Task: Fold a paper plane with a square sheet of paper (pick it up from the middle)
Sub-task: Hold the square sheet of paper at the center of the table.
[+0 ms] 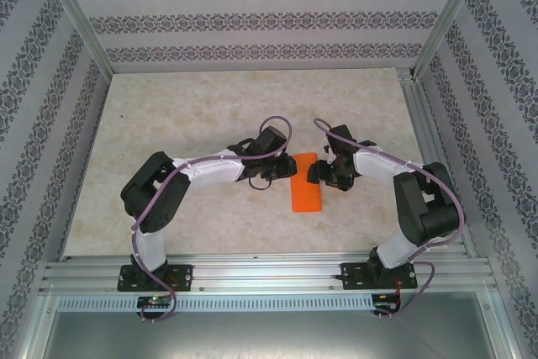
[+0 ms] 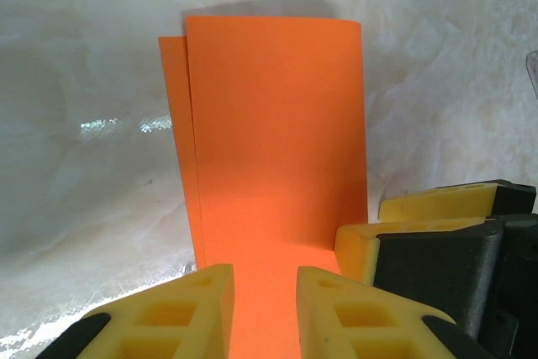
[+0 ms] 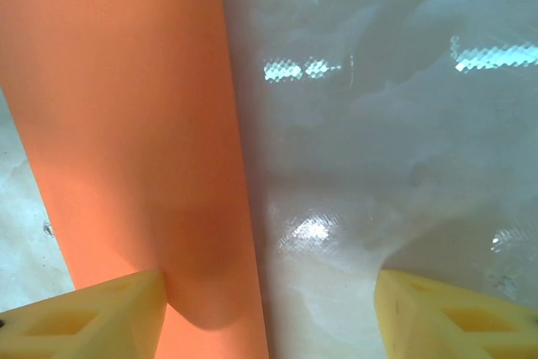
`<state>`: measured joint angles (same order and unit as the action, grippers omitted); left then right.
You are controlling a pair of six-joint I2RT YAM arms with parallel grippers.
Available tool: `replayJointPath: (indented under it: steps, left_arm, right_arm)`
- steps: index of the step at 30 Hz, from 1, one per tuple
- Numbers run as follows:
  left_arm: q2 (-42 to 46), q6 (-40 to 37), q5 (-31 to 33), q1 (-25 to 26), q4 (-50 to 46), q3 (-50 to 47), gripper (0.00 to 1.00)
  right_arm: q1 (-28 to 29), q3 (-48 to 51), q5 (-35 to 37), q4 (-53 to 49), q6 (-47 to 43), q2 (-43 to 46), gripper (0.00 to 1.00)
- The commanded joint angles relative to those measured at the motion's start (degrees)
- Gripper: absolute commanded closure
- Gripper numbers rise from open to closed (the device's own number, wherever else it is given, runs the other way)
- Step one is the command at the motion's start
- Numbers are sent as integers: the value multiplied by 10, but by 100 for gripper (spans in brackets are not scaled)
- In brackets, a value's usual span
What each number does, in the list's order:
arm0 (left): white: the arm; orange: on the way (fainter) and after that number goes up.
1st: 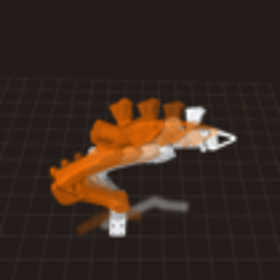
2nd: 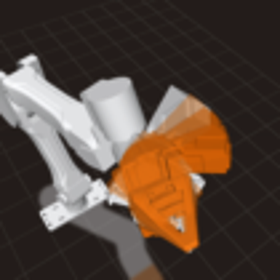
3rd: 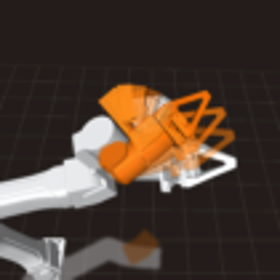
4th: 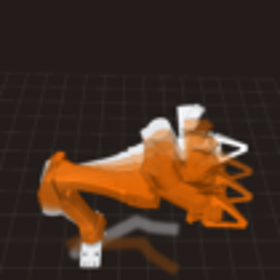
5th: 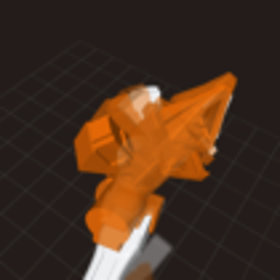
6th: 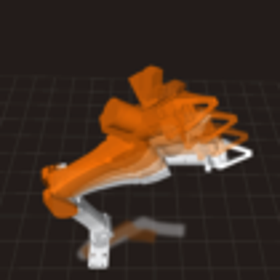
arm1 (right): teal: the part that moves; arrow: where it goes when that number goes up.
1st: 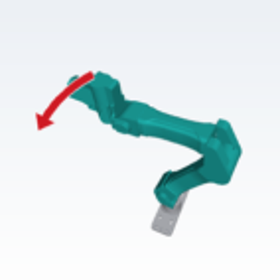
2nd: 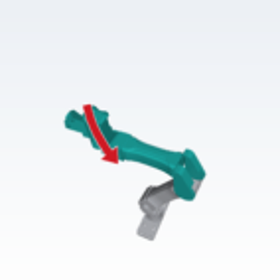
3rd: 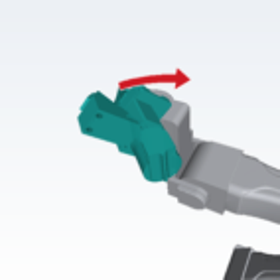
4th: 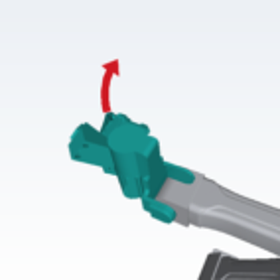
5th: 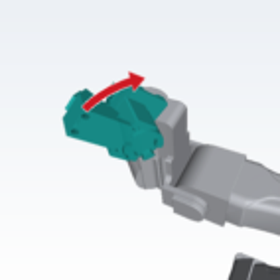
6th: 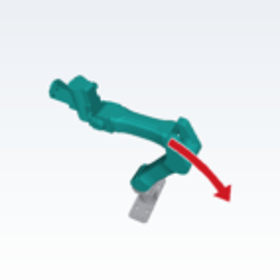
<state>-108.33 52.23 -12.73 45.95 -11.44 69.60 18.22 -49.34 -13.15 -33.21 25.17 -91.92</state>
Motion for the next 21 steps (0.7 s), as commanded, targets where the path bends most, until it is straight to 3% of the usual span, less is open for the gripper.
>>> replayJointPath:
  steps: [1,11,21]
  left_arm:
    - [3,8,3,10,0,7,72]
    - [2,8,0,10,0,10,72]
    - [0,9,0,11,-1,12,72]
  right_arm:
    - [-5,1,-2,11,3,-8,34]
    - [0,3,2,-4,-27,-17,37]
    - [1,1,-19,3,-36,-25,35]
